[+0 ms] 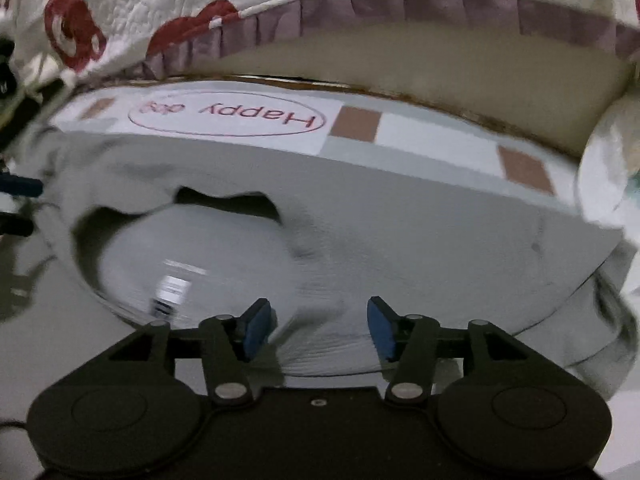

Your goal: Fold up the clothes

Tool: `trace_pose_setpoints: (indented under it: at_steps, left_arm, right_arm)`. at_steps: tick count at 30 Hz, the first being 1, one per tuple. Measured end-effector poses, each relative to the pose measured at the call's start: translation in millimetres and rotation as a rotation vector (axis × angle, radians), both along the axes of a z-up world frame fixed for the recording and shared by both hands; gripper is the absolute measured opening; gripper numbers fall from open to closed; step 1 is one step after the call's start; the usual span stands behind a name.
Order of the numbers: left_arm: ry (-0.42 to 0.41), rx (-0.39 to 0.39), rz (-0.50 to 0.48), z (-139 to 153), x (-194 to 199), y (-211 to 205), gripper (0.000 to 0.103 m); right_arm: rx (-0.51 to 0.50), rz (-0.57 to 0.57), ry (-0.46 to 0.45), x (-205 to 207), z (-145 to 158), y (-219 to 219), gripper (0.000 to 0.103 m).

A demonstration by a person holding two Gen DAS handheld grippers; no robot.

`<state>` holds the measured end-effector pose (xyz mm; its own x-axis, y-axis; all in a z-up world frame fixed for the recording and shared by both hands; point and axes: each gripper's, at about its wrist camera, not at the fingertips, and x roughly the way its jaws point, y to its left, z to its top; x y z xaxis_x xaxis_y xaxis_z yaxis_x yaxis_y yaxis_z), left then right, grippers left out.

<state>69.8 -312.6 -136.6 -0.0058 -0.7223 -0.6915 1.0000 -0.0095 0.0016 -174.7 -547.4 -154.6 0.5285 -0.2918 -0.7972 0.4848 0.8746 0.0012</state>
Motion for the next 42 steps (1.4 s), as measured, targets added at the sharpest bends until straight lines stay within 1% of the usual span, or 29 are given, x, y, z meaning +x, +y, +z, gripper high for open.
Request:
trace_pose_setpoints:
  at_steps: [2, 3, 4, 5, 7, 9, 10, 11, 12, 14, 16, 19, 21, 22, 23, 24, 25, 26, 27, 28, 29, 31, 33, 35, 36, 38, 39, 40, 42]
  left_arm:
    - [-0.028, 0.009, 0.008, -8, -3, -6, 0.055]
    - [-0.041, 0.014, 0.013, -12, -4, -9, 0.057]
    - [-0.055, 0.019, 0.017, -16, -6, -11, 0.066]
    - [-0.07, 0.023, 0.022, -19, -7, -14, 0.076]
    - [-0.084, 0.012, 0.054, -23, -7, -19, 0.077]
    - [-0.013, 0.002, 0.088, -25, 0, -21, 0.075]
    - [0.011, -0.006, 0.102, -25, 2, -21, 0.062]
    - [-0.001, -0.013, 0.083, -23, 1, -23, 0.028]
    - [0.0, -0.005, 0.058, -19, 1, -26, 0.008]
    - [-0.015, 0.009, 0.091, -3, 9, -39, 0.005]
    - [0.007, -0.038, 0.145, 18, 32, -56, 0.005]
    - [-0.092, -0.098, 0.202, 50, 66, -94, 0.005]
    - [-0.154, -0.127, 0.248, 55, 92, -123, 0.006]
    - [-0.177, -0.143, 0.284, 50, 103, -134, 0.012]
    - [-0.199, -0.158, 0.32, 45, 114, -144, 0.022]
    - [-0.222, -0.171, 0.356, 41, 125, -155, 0.029]
    - [-0.243, -0.155, 0.392, 35, 133, -161, 0.036]
    - [-0.229, -0.129, 0.43, 32, 140, -162, 0.036]
    - [-0.176, -0.136, 0.453, 32, 144, -152, 0.037]
    - [-0.124, -0.142, 0.476, 31, 148, -142, 0.044]
    - [-0.073, -0.148, 0.497, 31, 151, -132, 0.054]
    - [-0.002, -0.14, 0.484, 25, 153, -110, 0.06]
    - [0.018, -0.036, 0.521, 13, 152, -91, 0.06]
    - [0.033, 0.056, 0.618, 1, 149, -66, 0.06]
    - [0.067, 0.072, 0.667, -3, 147, -46, 0.06]
    - [0.134, 0.103, 0.763, -11, 144, -7, 0.06]
    - [0.161, 0.103, 0.779, -10, 140, 7, 0.06]
    - [0.186, 0.102, 0.795, -10, 136, 22, 0.06]
    - [0.203, 0.106, 0.859, -8, 127, 46, 0.06]
  right_arm:
    - [0.015, 0.004, -0.014, 2, 1, -5, 0.057]
    - [0.023, 0.006, -0.02, 2, 2, -7, 0.045]
    - [0.03, 0.008, -0.027, 3, 3, -10, 0.019]
    - [0.038, 0.01, -0.034, 4, 4, -12, 0.012]
    - [0.053, 0.014, -0.048, 5, 5, -17, 0.002]
    - [0.083, -0.005, -0.078, 5, 10, -23, 0.002]
    - [0.107, -0.032, -0.118, 3, 17, -28, 0.002]
    - [0.105, -0.038, -0.143, 4, 26, -32, 0.002]
    - [0.096, -0.037, -0.164, 6, 36, -36, 0.002]
    - [0.08, -0.029, -0.193, 12, 54, -46, 0.002]
    - [0.053, -0.014, -0.205, 27, 71, -64, 0.002]
    - [-0.005, 0.001, -0.221, 60, 94, -97, 0.002]
    - [-0.031, -0.051, -0.229, 62, 89, -113, 0.005]
    - [-0.043, -0.082, -0.232, 62, 85, -121, 0.025]
    - [-0.055, -0.113, -0.236, 62, 81, -129, 0.036]
    - [-0.068, -0.144, -0.24, 62, 77, -137, 0.044]
    - [-0.08, -0.175, -0.243, 61, 73, -145, 0.046]
    - [-0.092, -0.206, -0.247, 61, 68, -153, 0.048]
    - [-0.104, -0.236, -0.251, 61, 64, -161, 0.057]
    - [-0.116, -0.267, -0.254, 61, 60, -169, 0.059]
    - [-0.101, -0.305, -0.272, 45, 54, -175, 0.06]
    - [-0.06, -0.39, -0.3, 1, 44, -183, 0.06]
    - [-0.03, -0.48, -0.3, -46, 39, -186, 0.06]
    - [0.0, -0.57, -0.3, -93, 33, -190, 0.06]
    - [0.015, -0.614, -0.3, -117, 31, -191, 0.06]
    - [0.082, -0.698, -0.367, -164, 28, -184, 0.06]
    - [0.098, -0.719, -0.377, -181, 27, -177, 0.06]
    - [0.107, -0.734, -0.377, -197, 25, -169, 0.06]
    - [0.105, -0.713, -0.344, -207, 22, -151, 0.06]
